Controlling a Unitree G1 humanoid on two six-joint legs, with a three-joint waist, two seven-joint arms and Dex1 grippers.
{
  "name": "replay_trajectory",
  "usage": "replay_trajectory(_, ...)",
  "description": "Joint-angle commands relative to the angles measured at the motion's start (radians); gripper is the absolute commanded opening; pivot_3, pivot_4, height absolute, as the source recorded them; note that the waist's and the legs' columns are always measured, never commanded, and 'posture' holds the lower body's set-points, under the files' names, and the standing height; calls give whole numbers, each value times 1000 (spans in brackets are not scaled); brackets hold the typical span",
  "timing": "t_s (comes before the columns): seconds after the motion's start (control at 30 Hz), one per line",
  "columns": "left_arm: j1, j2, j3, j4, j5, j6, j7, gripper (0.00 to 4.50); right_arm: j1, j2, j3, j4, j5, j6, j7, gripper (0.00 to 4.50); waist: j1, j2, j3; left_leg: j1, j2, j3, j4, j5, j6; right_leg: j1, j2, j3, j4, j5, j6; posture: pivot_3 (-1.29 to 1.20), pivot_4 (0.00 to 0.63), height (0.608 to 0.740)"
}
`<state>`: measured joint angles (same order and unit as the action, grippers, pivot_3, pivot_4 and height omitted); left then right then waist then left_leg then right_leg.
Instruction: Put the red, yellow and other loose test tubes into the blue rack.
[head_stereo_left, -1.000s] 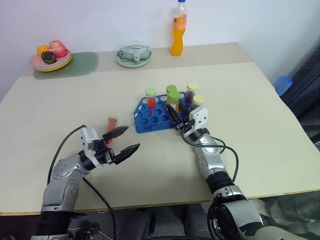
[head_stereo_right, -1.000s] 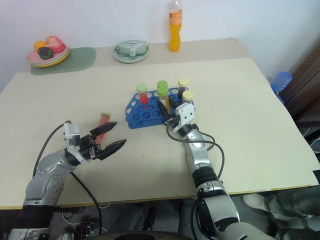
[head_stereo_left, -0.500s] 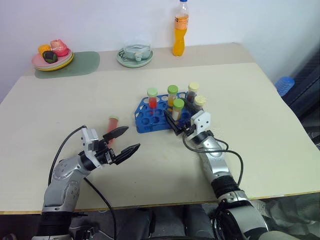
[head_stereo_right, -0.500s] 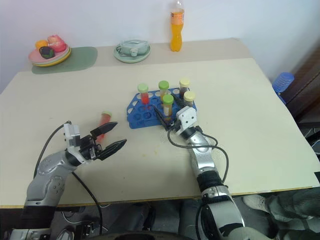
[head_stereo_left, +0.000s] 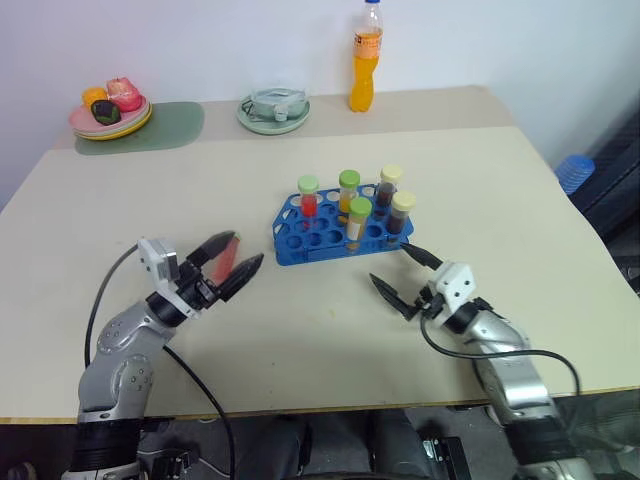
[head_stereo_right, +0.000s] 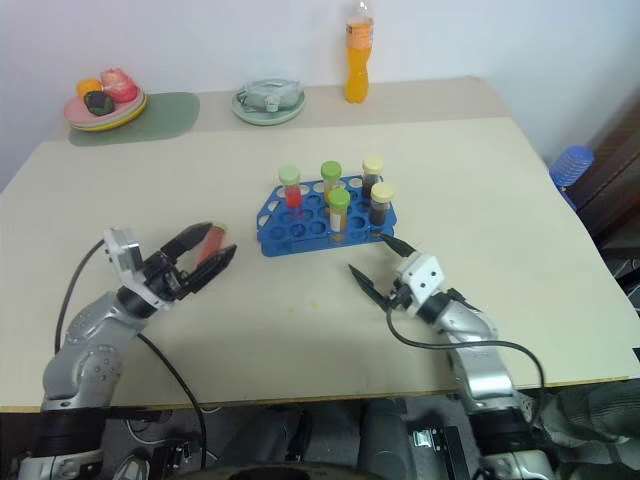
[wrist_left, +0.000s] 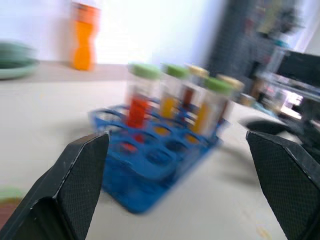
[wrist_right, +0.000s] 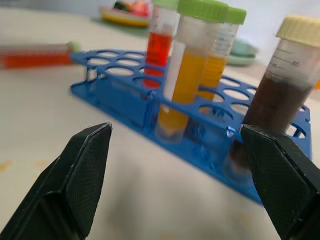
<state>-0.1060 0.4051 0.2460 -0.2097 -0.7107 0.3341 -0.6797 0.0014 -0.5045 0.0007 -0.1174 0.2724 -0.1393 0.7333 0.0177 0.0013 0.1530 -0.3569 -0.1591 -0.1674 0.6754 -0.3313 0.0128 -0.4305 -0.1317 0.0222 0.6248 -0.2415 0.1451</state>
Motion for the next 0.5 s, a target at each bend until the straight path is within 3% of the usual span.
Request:
replay_trajectory(0.03, -67, 43, 53, -102, -88, 191, 190, 4500, 29, -109, -73, -167, 123, 90, 99, 4191, 1, -1, 0, 0, 0, 0, 0, 0, 0, 0, 0, 0, 0, 0, 0, 0, 150, 740)
replay_trajectory(0.1, -132, 57, 76, -142, -159, 324, 334, 4500, 22, -165, -110, -225, 200, 165, 126, 4191, -2, -1, 1, 0, 0, 0, 0, 0, 0, 1, 0, 0, -1, 0, 0, 0, 150, 740)
replay_trajectory(0.17, -208, 113, 58, -178, -109, 476, 487, 4500, -3, -203, -139, -268, 270, 235, 147, 4191, -2, -3, 2, 0, 0, 0, 0, 0, 0, 1, 0, 0, -1, 0, 0, 0, 150, 740)
replay_trajectory(0.27, -332, 119, 79, -165, -168, 647, 626, 4500, -48, -226, -154, -297, 335, 307, 163, 4191, -2, -3, 2, 0, 1, 0, 0, 0, 0, 1, 0, 0, -1, 0, 0, 0, 150, 740)
replay_trajectory(0.37, -475, 80, 121, -85, -195, 903, 812, 4500, -95, -218, -154, -305, 371, 356, 159, 4191, 0, -4, 2, 0, 1, 0, 0, 0, 0, 1, 0, -1, -1, 0, 0, 0, 150, 740)
replay_trajectory(0.5, -664, 52, 134, 103, -163, 1252, 876, 4500, -123, -208, -143, -312, 383, 390, 161, 4191, 11, -8, 5, -1, 0, 0, 1, 0, 0, 0, 1, -1, 0, 0, 1, 0, 150, 740)
